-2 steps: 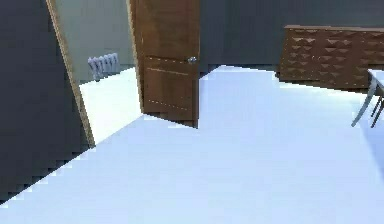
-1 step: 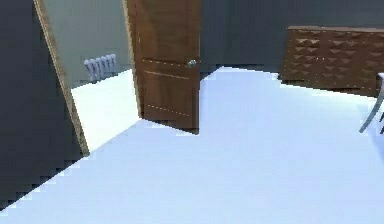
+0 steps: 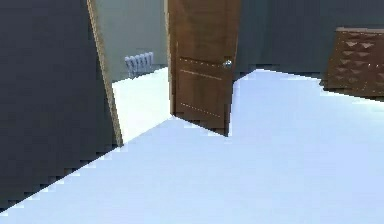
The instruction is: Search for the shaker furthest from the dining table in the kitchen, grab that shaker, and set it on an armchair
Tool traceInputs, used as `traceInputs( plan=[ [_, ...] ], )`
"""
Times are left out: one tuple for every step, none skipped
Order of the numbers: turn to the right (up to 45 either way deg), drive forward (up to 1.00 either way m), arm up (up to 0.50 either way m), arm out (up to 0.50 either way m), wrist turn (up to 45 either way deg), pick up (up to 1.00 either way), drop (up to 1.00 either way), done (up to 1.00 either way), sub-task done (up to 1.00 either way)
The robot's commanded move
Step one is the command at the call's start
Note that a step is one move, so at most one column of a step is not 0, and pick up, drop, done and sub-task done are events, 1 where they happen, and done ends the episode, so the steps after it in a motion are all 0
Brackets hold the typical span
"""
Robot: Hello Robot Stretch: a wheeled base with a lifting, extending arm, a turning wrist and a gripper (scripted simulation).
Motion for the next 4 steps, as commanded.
traceInputs(
  plan=[
    [0.0,1.00,0.00,0.00,0.0,0.00,0.00,0.00,0.00],
    [0.0,0.70,0.00,0.00,0.0,0.00,0.00,0.00,0.00],
    [-39.0,0.00,0.00,0.00,0.0,0.00,0.00,0.00,0.00],
    [0.0,0.75,0.00,0.00,0.0,0.00,0.00,0.00,0.00]
  ],
)
